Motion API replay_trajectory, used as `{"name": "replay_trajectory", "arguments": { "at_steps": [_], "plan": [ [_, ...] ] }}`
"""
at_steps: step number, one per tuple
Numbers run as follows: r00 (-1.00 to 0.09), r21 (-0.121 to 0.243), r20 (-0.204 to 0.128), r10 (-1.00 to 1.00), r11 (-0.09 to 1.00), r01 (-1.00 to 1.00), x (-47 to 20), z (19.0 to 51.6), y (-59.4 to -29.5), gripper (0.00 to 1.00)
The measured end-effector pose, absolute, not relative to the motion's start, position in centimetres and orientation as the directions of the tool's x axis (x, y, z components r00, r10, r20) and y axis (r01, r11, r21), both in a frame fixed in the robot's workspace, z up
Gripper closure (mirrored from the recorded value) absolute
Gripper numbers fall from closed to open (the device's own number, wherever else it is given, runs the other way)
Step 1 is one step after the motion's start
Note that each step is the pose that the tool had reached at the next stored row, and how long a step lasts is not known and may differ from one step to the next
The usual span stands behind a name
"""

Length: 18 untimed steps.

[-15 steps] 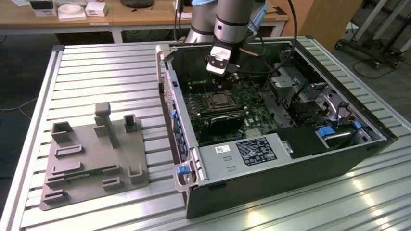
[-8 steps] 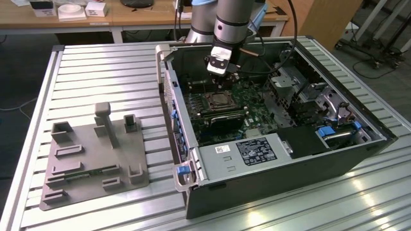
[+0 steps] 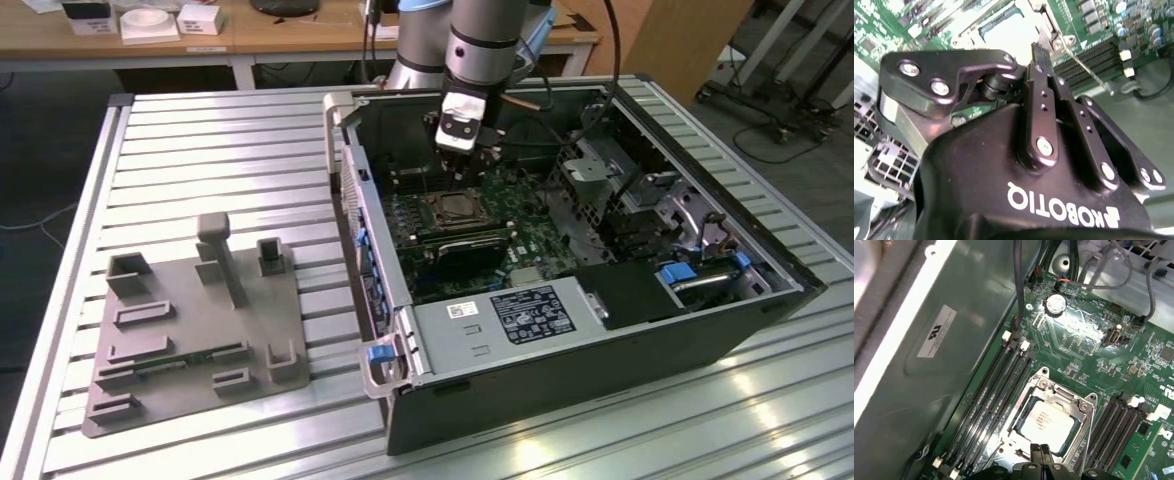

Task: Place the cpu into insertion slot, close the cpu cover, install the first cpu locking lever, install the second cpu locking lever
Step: 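Install the first cpu locking lever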

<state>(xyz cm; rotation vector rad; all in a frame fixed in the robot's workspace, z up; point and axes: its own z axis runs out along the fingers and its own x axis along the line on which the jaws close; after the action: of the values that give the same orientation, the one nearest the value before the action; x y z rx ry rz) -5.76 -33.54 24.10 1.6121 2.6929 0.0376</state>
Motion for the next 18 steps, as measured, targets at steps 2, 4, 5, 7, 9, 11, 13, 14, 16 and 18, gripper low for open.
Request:
{"name": "replay_trajectory", "arguments": {
  "at_steps": [2,4,5,7,9,11,13,14,16,18],
  "plan": [
    [-0.475,0.022,0.01,0.88,0.475,0.88,-5.78,24.48,-33.54,0.9],
    [-0.479,0.022,0.009,0.878,0.479,0.878,-5.84,24.83,-33.54,0.9],
    [-0.481,0.022,0.009,0.877,0.481,0.877,-5.86,24.95,-33.54,0.9],
    [-0.485,0.022,0.009,0.874,0.485,0.874,-5.89,25.17,-33.54,0.9],
    [-0.491,0.022,0.009,0.871,0.491,0.871,-5.96,25.2,-33.53,0.9],
    [-0.501,0.022,0.009,0.866,0.5,0.866,-6.06,25.21,-33.53,0.9],
    [-0.515,0.022,0.009,0.857,0.515,0.857,-6.16,25.21,-33.53,0.9],
    [-0.525,0.022,0.009,0.851,0.525,0.851,-6.21,25.21,-33.53,0.9],
    [-0.543,0.022,0.009,0.84,0.543,0.84,-6.32,25.19,-33.54,0.9],
    [-0.554,0.022,0.009,0.832,0.554,0.832,-6.53,25.18,-33.54,0.9]
  ]
}}
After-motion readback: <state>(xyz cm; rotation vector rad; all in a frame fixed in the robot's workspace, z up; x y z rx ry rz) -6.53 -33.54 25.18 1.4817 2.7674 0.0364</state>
